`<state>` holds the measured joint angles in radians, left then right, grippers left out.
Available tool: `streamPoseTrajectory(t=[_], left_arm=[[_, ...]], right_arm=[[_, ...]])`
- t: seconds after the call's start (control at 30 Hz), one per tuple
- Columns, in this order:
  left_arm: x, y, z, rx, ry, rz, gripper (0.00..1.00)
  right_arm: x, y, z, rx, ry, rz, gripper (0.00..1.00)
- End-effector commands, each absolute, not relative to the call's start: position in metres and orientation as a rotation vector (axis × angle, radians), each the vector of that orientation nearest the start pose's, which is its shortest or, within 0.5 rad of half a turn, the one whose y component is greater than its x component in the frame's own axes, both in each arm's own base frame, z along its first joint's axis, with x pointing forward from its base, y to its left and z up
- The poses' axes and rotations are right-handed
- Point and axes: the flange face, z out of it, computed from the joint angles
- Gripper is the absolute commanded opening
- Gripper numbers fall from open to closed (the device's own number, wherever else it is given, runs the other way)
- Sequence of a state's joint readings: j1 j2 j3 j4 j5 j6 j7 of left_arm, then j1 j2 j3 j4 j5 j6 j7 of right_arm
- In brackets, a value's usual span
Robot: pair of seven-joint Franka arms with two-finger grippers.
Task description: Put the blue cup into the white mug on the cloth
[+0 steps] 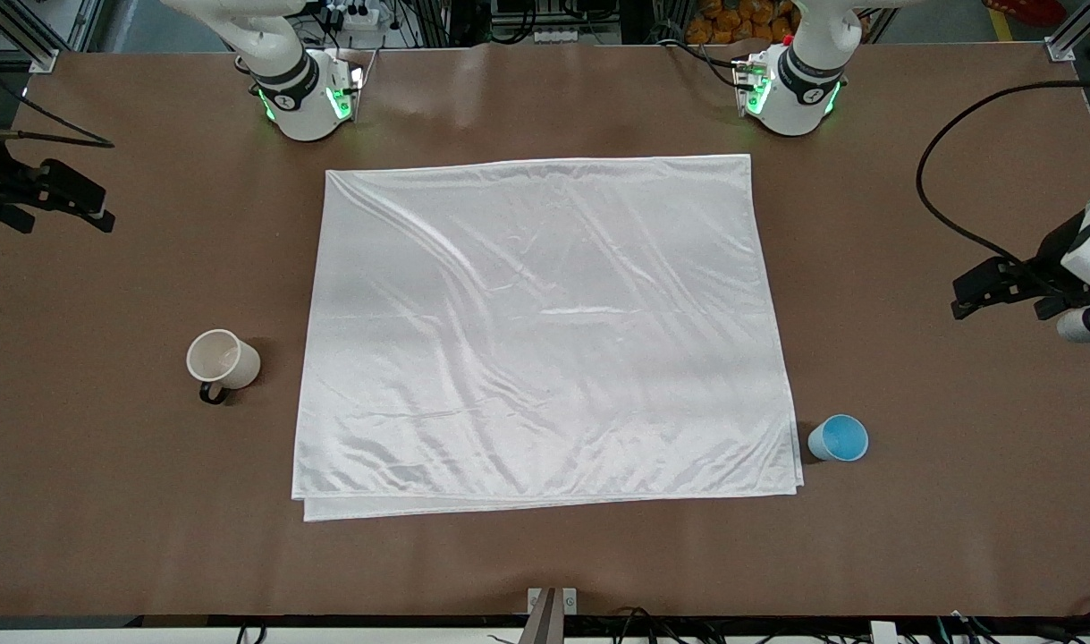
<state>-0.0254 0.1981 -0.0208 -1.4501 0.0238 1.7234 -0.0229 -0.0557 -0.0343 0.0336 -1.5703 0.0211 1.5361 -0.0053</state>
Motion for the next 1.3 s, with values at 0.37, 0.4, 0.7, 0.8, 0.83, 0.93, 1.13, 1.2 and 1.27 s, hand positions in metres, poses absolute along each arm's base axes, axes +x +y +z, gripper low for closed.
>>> streamPoseTrajectory(t=[0.37,0.4,0.7,0.8,0.83,0.93,1.13,1.2,1.27], left_arm=[[0.7,-0.006,0.399,-3.156,-0.012,-0.019,1.0],[0.702,-0.007,0.391,-3.156,-0.012,-0.014,1.0],[0.713,-0.011,0.332,-3.149,-0.01,0.005,1.0],[0.717,-0.011,0.316,-3.15,-0.01,-0.012,1.0],[0.718,-0.01,0.312,-3.15,-0.013,-0.024,1.0],[0.722,-0.011,0.299,-3.152,-0.015,-0.048,1.0],[0.726,-0.012,0.279,-3.152,-0.023,-0.087,1.0],[0.727,-0.012,0.273,-3.151,-0.022,-0.089,1.0],[0.728,-0.012,0.27,-3.151,-0.022,-0.099,1.0]], right_arm=[[0.602,-0.058,0.518,-3.104,0.142,0.249,1.0],[0.606,-0.064,0.508,-3.101,0.154,0.261,1.0],[0.63,-0.079,0.448,-3.08,0.195,0.284,1.0],[0.639,-0.083,0.433,-3.079,0.208,0.252,1.0],[0.641,-0.083,0.427,-3.079,0.206,0.25,1.0],[0.65,-0.087,0.405,-3.08,0.215,0.235,1.0],[0.661,-0.111,0.359,-3.052,0.282,0.218,1.0],[0.663,-0.111,0.346,-3.051,0.282,0.217,1.0],[0.665,-0.111,0.336,-3.049,0.284,0.222,1.0]])
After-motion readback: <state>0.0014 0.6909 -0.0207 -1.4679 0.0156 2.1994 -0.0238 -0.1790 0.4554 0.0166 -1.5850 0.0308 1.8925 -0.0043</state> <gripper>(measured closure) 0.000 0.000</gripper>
